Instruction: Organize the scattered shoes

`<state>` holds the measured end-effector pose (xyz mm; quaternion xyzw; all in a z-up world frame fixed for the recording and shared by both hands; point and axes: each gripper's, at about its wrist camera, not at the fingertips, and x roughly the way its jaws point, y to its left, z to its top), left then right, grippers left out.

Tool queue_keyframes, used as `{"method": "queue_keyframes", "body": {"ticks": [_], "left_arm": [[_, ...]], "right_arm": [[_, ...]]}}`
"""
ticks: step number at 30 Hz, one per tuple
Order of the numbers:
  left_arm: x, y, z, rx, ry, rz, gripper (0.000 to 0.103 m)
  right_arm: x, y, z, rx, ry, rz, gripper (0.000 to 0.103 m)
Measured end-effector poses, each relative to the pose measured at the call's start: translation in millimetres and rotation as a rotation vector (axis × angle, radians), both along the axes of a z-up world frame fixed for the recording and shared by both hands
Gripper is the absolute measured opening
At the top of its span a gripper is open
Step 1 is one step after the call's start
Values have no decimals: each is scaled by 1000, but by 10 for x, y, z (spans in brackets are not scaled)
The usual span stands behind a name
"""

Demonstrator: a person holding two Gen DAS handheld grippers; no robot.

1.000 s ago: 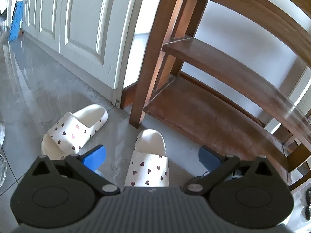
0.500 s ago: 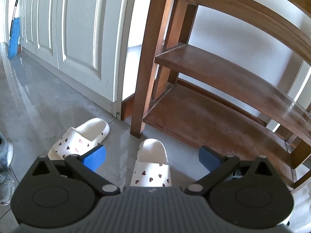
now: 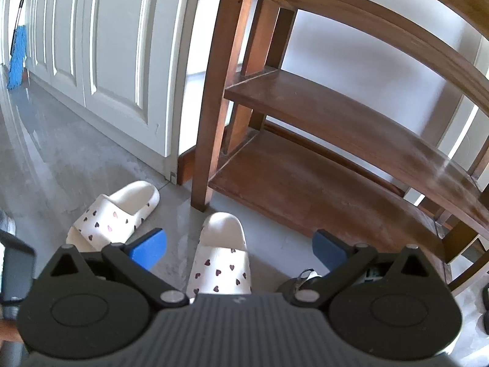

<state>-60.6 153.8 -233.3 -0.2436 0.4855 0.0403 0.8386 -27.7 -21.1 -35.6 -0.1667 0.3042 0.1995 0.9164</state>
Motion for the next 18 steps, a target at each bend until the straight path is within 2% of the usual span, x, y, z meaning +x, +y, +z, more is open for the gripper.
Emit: {"method": "queue_keyframes", "body": {"ticks": [4, 9, 13, 18], "left_arm": [[-34, 27, -43, 6, -10, 5, 23], [-192, 81, -14, 52, 4, -59, 23], [-568, 301, 22, 71, 31, -68, 23], [-989, 699, 110, 123, 80, -14, 23]], "right_arm": [[7, 24, -28, -2, 3, 15, 103], [17, 62, -37, 18, 7, 32, 103], [13, 82, -42, 24, 8, 42, 102], [11, 138, -71, 41, 27, 65, 103]]}}
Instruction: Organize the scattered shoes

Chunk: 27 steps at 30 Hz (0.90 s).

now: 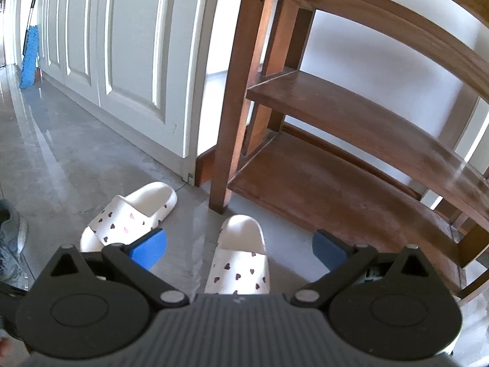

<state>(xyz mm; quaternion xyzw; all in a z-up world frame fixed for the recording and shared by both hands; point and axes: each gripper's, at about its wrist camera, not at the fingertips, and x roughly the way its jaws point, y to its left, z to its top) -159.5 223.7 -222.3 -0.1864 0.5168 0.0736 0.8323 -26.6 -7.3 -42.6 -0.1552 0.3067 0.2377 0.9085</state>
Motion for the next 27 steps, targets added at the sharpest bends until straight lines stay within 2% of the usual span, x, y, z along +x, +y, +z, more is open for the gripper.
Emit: {"method": "queue_keyframes", "body": {"ticks": [4, 7, 9, 12, 16, 19, 22, 27], "left_arm": [[-178, 264, 107, 130, 10, 27, 20], [-202, 461, 157, 218, 12, 46, 13], [-176, 610, 204, 276, 6, 43, 12], [-127, 756, 206, 319, 8, 49, 13], [14, 865, 168, 463, 6, 32, 13], [91, 878, 142, 542, 4, 35, 13], [131, 902, 140, 545, 3, 67, 13], [33, 773, 278, 523, -26, 76, 24]], "right_arm": [[-46, 130, -62, -13, 5, 43, 102], [-135, 286, -152, -46, 14, 102, 103], [-205, 385, -214, -75, 15, 142, 103], [-307, 513, -301, -118, 16, 192, 102], [-378, 597, -367, -152, 16, 224, 102], [-395, 613, -384, -164, 10, 228, 102], [-371, 620, -413, -165, 17, 221, 102], [-344, 647, -470, -164, 25, 227, 102]]}}
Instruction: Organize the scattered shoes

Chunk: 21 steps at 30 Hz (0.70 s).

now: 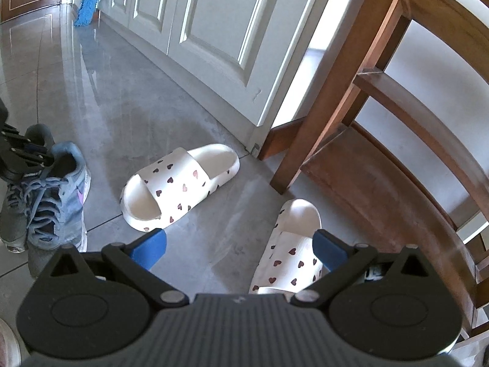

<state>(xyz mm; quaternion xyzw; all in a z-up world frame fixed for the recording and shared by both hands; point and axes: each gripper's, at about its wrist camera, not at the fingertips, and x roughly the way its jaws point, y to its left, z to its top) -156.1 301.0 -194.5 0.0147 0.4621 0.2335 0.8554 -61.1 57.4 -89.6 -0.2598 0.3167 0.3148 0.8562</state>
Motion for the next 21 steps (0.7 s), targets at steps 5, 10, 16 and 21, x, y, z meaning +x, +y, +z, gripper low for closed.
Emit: {"method": "queue_keyframes", "body": {"ticks": [5, 10, 16, 21], "left_arm": [[-194, -229, 263, -9, -50, -3, 26], [-551, -463, 433, -162, -139, -54, 26], [-586, -863, -62, -411, -97, -189, 26], [-449, -893, -388, -352, -17, -157, 22]], "right_arm": [[43, 51, -49, 14, 15, 6, 102], [88, 56, -39, 38, 23, 1, 102], [138, 66, -82, 38, 40, -7, 102], [115, 72, -97, 19, 34, -2, 102]]}}
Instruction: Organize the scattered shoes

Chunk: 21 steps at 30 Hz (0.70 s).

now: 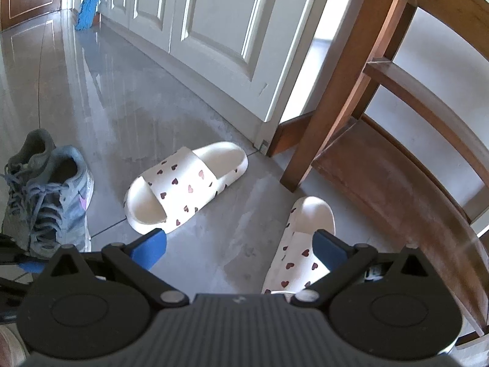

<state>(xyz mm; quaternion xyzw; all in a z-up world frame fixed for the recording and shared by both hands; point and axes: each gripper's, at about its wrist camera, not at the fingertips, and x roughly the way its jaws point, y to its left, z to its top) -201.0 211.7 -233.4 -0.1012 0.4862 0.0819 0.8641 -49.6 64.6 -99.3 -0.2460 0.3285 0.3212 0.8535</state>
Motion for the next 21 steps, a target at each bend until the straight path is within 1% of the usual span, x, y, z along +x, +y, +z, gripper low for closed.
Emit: {"method": "queue_keyframes", "body": {"ticks": [1, 4, 6, 7, 8, 9, 11, 13, 14, 15, 17, 18, 20, 21], "left_arm": [[-8, 31, -6, 6, -8, -13, 23], [-13, 96, 0, 40, 13, -34, 25], [-22, 137, 2, 75, 28, -21, 28], [-39, 195, 2, 123, 43, 7, 30], [-58, 240, 9, 146, 51, 28, 32], [-80, 287, 27, 156, 56, 43, 32], [-143, 502, 32, 173, 73, 120, 33], [-170, 625, 78, 192, 92, 150, 31], [-171, 629, 103, 208, 102, 159, 26], [-171, 631, 130, 223, 110, 166, 26], [-175, 564, 262, 204, 68, 143, 27], [-152, 472, 399, 131, 2, 109, 28], [-92, 393, 480, 77, -56, 79, 28], [15, 311, 553, 21, -142, 46, 29]], "right_arm": [[0, -5, 4, -1, -2, -3, 102], [13, -15, 6, 0, -1, -12, 102], [44, -27, -15, 1, 8, -22, 102], [49, -22, -23, -1, 10, -24, 102], [47, -18, -27, -2, 10, -22, 102], [41, -14, -30, -3, 9, -20, 102], [31, -23, -26, -5, 2, -14, 102], [43, -48, 5, 3, -5, -19, 102], [79, -89, 48, 20, -8, -38, 102], [123, -136, 94, 40, -12, -62, 102], [211, -231, 188, 80, -19, -110, 102], [254, -278, 235, 99, -22, -134, 102], [352, -383, 329, 143, -28, -187, 102], [367, -408, 351, 152, -29, -200, 102]]}}
